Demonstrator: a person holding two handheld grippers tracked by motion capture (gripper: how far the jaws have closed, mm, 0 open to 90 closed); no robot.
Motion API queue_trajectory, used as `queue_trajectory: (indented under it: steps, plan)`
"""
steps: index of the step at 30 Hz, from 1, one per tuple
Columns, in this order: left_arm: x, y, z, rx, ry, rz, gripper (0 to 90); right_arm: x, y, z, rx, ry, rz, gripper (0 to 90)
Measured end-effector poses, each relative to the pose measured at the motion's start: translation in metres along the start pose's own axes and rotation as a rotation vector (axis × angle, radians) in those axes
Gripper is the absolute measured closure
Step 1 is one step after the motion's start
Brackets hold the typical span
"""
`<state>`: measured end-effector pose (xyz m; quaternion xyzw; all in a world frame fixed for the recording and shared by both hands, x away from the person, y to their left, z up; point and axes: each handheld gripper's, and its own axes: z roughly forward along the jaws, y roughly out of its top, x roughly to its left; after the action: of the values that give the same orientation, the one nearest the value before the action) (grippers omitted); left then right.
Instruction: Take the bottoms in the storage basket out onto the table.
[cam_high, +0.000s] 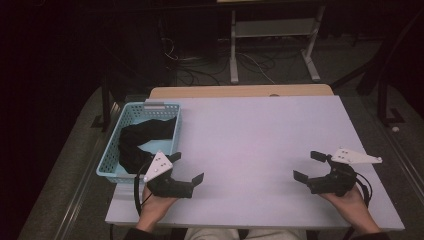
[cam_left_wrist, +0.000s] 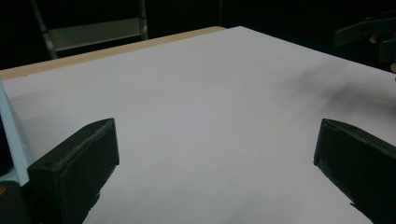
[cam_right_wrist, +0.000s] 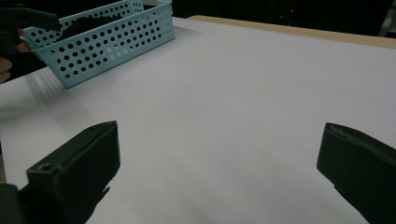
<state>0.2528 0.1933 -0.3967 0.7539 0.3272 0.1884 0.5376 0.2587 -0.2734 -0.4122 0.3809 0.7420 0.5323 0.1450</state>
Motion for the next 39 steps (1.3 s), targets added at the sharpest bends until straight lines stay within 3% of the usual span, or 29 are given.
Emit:
queue_trajectory:
  steps: [31, 39]
  plan:
    - [0.000, 0.005, -0.004, -0.006, -0.006, -0.005, 0.3, 0.002, -0.002, 0.000, 0.024, -0.003, -0.010, 0.0]
    - [0.003, 0.012, -0.007, 0.015, -0.007, 0.016, 1.9, 0.002, -0.002, -0.001, 0.023, -0.002, -0.010, 0.0]
